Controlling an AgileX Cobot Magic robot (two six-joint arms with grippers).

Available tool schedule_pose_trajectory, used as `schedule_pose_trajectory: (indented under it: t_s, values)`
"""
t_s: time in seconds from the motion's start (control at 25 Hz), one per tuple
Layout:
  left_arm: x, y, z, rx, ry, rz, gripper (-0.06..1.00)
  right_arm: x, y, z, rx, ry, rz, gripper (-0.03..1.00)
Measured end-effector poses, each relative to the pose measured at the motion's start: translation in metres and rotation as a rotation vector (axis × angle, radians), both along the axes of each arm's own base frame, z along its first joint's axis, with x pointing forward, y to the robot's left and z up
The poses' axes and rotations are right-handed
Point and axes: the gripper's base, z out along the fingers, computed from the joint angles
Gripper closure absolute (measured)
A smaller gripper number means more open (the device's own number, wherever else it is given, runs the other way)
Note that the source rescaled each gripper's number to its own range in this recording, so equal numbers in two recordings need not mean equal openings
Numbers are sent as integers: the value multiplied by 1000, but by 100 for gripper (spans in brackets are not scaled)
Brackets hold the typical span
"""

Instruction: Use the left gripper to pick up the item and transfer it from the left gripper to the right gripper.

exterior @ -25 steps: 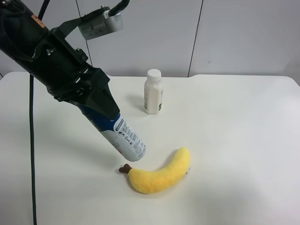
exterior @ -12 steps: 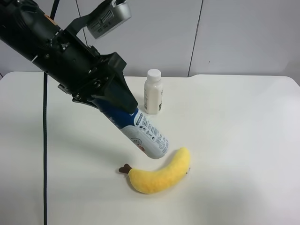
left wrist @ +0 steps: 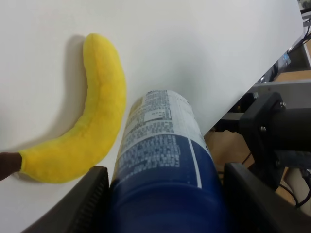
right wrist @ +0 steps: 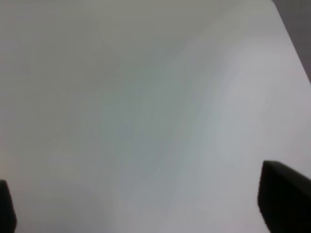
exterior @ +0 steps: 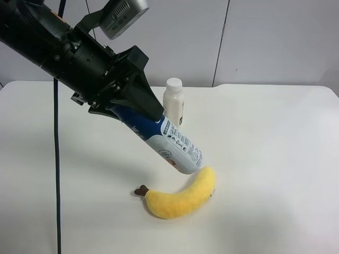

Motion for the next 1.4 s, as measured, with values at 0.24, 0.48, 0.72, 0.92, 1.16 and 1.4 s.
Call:
schedule_pose_trajectory:
  t_s: [0.24,0.48,0.72,0.92,1.16,1.4]
  values:
    - [0,0,0,0,1,1,94,0,-1,0,19,0,-16,-3]
    - [-1,1,0,4,11,-9,94,4,-1,0,34,27,-26,-3]
    - [6,15,-1,14,32,1,94,25,3,0,69,150,16,-3]
    - [9,20,-1,18,31,2,94,44,14,16,78,160,188,-3]
    - [8,20,-2,19,32,-5,94,71,27,27,-4,174,441,-3]
    - [8,20,-2,19,31,-6,94,107,55,32,-75,199,654,-3]
